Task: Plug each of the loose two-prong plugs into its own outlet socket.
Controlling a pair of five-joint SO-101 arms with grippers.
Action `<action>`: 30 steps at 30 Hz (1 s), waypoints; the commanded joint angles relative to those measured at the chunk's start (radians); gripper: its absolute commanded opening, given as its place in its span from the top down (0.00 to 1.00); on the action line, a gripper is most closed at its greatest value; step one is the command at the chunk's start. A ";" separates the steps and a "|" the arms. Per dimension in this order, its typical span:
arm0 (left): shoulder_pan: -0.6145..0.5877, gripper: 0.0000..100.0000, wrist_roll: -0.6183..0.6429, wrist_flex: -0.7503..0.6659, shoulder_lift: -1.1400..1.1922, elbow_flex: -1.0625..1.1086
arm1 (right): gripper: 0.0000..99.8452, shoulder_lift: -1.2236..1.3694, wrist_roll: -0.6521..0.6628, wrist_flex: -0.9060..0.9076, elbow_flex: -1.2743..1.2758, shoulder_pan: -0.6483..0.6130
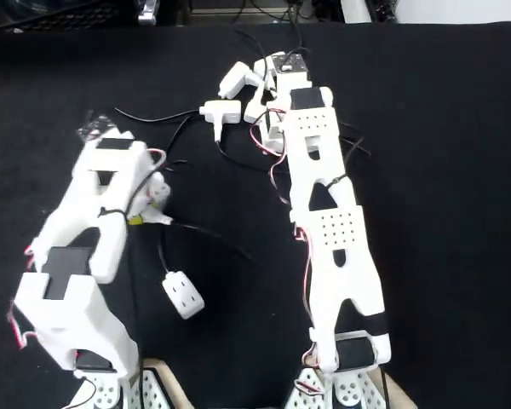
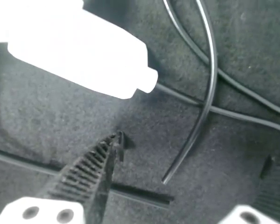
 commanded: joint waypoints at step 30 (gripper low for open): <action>-0.325 0.68 -0.115 0.215 0.083 -0.251 | 0.55 0.001 0.060 -0.011 -0.025 -0.031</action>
